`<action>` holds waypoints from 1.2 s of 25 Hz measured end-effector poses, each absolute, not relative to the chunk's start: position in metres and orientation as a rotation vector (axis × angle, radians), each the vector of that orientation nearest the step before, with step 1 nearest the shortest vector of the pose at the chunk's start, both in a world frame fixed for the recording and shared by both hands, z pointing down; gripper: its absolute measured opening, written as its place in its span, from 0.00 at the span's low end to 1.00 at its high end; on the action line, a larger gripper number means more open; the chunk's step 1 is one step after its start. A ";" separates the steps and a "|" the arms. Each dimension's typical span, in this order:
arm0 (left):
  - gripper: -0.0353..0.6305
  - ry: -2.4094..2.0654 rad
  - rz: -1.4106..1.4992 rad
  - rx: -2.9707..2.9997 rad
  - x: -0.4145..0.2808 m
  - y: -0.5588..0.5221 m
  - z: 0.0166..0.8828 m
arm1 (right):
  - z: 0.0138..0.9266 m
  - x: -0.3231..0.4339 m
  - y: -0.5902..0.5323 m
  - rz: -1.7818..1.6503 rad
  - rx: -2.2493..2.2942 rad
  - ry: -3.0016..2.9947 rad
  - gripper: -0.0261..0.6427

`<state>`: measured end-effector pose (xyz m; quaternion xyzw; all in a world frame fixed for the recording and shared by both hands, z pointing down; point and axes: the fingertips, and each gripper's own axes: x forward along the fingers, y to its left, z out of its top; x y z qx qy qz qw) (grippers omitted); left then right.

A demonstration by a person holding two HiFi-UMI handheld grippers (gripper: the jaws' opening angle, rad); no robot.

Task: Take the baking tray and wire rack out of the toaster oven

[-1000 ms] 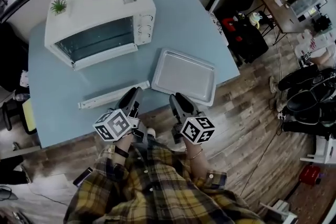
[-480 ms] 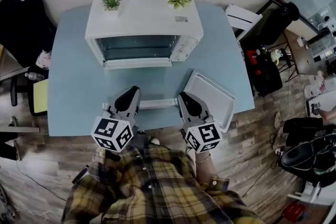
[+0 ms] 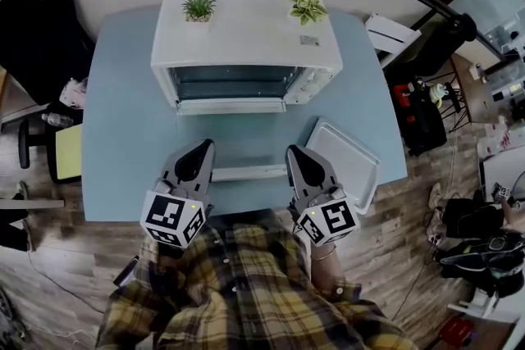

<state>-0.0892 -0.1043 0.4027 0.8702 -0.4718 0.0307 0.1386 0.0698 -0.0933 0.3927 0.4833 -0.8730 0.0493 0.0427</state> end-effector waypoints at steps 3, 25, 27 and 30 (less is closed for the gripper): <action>0.04 -1.371 0.101 2.510 -0.097 -0.102 0.404 | 0.393 0.066 -0.092 0.143 1.504 -2.659 0.04; 0.04 -1.400 0.080 2.500 -0.095 -0.107 0.406 | 0.401 0.075 -0.100 0.213 1.562 -2.629 0.04; 0.04 -1.404 0.084 2.502 -0.095 -0.108 0.407 | 0.403 0.077 -0.100 0.213 1.562 -2.622 0.04; 0.04 -1.413 0.091 2.508 -0.096 -0.110 0.407 | 0.405 0.079 -0.101 0.218 1.567 -2.615 0.04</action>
